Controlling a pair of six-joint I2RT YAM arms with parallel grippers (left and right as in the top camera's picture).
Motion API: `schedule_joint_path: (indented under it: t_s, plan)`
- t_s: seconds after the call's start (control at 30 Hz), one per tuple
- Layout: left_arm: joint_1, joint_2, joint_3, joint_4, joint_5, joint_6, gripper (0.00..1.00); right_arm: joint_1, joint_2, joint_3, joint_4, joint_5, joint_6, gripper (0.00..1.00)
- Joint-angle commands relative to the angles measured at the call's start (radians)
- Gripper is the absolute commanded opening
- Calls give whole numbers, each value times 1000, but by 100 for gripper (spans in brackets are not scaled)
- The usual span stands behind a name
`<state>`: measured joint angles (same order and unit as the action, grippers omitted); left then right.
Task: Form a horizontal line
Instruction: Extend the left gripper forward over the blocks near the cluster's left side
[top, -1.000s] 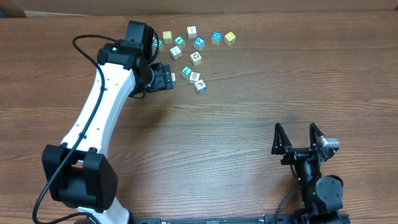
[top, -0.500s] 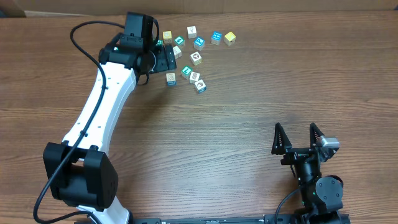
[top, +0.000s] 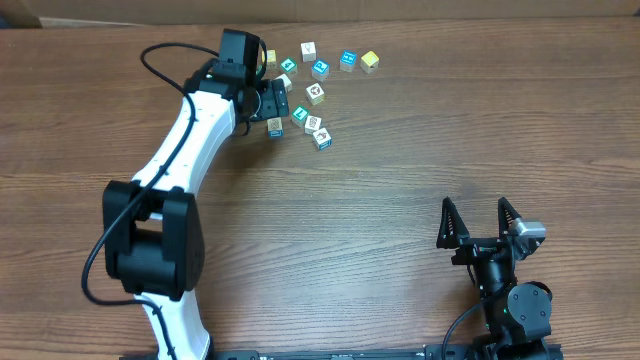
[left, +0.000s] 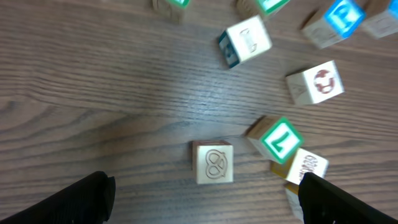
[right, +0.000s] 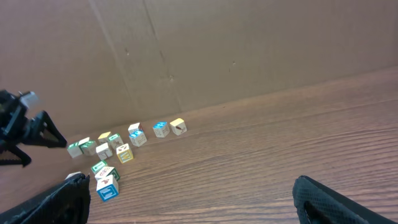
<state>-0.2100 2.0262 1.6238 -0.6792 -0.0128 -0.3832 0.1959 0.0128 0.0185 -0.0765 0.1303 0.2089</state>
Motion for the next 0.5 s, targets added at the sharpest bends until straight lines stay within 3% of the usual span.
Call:
schedule_joint_path:
  t_s: [0.0, 0.2, 0.47]
  plan:
    - [-6, 27, 0, 18, -18, 13, 91, -6, -10, -11, 4, -3, 0, 100]
    - [-5, 31, 0, 43, -24, 14, 87, -6, -10, -11, 4, -3, 0, 100]
    - [-2, 31, 0, 53, -41, 40, 91, -6, -10, -11, 4, -3, 0, 100]
